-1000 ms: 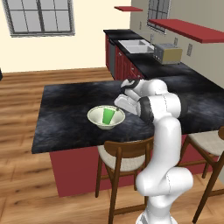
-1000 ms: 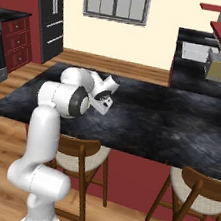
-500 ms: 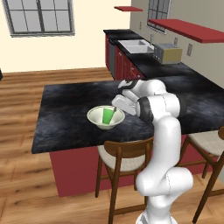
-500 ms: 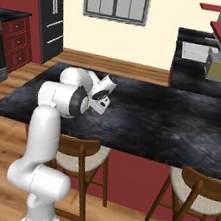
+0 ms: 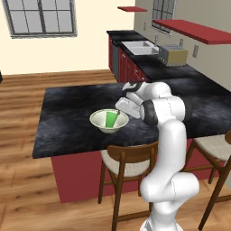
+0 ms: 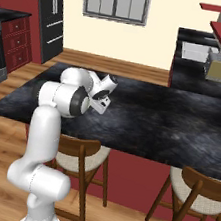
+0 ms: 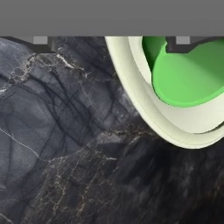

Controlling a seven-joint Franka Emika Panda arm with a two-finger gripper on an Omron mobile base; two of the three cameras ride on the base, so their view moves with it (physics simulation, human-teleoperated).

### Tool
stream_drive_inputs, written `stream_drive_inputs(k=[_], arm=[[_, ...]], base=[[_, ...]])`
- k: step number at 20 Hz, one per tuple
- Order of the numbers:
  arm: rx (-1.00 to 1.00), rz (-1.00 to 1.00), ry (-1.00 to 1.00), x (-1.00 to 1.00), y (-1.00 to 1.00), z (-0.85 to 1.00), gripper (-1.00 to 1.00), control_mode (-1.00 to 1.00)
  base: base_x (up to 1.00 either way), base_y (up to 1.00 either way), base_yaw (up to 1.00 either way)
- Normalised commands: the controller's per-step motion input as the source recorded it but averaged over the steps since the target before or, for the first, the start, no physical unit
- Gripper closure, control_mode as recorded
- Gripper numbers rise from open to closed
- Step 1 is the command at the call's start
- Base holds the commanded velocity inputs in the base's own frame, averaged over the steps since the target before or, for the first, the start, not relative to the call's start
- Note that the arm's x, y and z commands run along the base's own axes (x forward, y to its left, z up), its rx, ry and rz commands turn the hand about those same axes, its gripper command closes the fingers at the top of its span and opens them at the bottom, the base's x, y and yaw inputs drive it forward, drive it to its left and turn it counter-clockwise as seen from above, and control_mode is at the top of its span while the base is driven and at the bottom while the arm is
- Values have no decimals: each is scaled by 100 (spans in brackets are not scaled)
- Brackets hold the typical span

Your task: Place the cup inside the bowl on the dining table and move the bowl to any counter.

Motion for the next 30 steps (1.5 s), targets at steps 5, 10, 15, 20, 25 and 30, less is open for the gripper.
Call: stream_drive_inputs(k=[5, 10, 15, 20, 25, 30], arm=[[0, 0, 0, 0, 1, 0, 100, -100], [0, 0, 0, 0, 0, 0, 100, -100], [0, 0, 0, -17, 0, 7, 100, -100], [0, 0, -1, -28, 0, 28, 100, -100], [1, 0, -1, -23, -2, 31, 100, -100], [6, 0, 0, -3, -14, 10, 100, -100]], base=[[0, 0, 0], [0, 0, 0], [0, 0, 0], [0, 0, 0], [0, 0, 0], [0, 0, 0]])
